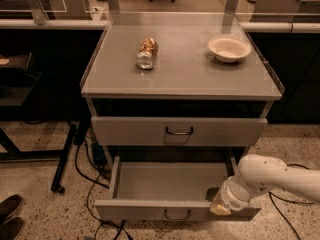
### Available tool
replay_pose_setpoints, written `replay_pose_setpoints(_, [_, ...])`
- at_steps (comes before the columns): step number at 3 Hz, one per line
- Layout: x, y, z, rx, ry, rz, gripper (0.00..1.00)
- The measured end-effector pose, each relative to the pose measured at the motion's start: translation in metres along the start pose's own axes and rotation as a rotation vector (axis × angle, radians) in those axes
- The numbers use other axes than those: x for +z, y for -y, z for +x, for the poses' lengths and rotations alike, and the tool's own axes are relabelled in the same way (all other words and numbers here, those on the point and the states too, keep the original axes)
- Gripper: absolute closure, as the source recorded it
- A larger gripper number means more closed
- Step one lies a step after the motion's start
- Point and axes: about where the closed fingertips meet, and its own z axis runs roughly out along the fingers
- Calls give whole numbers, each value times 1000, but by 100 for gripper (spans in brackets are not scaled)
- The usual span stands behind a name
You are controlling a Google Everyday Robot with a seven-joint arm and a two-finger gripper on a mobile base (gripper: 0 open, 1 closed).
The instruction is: Open middle drawer
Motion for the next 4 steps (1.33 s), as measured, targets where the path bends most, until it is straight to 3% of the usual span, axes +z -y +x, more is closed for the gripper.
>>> replay_pose_setpoints(1, [0, 0, 0, 0, 0, 0, 85])
replay_pose_setpoints(4, [0, 0, 0, 0, 0, 0, 15])
